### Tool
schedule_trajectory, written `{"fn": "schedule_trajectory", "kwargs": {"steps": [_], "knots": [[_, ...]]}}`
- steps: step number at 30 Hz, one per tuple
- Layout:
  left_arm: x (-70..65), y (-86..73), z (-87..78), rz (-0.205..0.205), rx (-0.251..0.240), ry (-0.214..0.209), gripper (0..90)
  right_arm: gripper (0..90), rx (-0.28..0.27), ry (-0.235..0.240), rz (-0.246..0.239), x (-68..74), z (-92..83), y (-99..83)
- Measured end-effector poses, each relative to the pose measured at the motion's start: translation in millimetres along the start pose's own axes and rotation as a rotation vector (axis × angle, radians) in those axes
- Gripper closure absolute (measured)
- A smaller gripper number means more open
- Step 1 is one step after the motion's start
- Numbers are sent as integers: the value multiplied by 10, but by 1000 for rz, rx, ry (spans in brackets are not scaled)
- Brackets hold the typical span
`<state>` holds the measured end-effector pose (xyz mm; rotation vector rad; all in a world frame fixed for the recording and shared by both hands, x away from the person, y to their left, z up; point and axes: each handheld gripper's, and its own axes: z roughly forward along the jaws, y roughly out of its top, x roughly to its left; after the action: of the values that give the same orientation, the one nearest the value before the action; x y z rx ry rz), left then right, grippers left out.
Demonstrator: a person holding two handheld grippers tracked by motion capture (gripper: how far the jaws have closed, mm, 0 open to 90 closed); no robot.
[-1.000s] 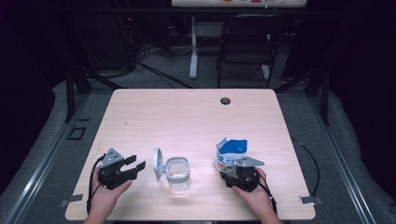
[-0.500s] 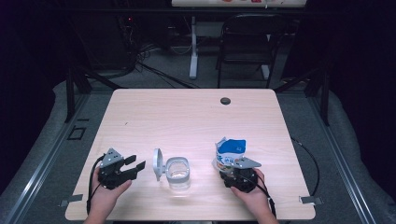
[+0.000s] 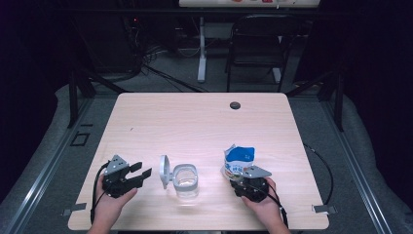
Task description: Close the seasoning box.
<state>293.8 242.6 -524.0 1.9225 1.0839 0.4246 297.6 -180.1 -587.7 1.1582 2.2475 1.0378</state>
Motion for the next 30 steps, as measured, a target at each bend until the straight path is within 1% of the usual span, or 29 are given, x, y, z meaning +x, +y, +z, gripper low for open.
{"fn": "schedule_trajectory", "kwargs": {"steps": [8, 9, 11, 19, 23, 24, 25, 30], "knots": [[0, 1, -3, 1, -2, 1, 511, 540, -10, 7, 13, 8, -6, -8], [-1, 3, -4, 2, 3, 2, 510, 545, -8, 7, 11, 8, -9, -9], [-3, -1, 4, 1, -5, 2, 510, 551, -6, 8, 8, 10, -13, -8], [2, -1, 1, 0, -2, 1, 510, 561, -11, 4, 17, 18, -14, -13], [1, 2, -1, 3, 2, 3, 510, 566, -10, 5, 15, 21, -19, -13], [-1, 0, 3, 2, -4, 3, 511, 567, -11, 6, 16, 20, -19, -13], [0, 2, -2, 4, 3, 2, 511, 569, -13, 9, 17, 19, -18, -14], [2, -1, 2, 2, -2, 2, 510, 575, -13, 9, 14, 21, -22, -14]]}}
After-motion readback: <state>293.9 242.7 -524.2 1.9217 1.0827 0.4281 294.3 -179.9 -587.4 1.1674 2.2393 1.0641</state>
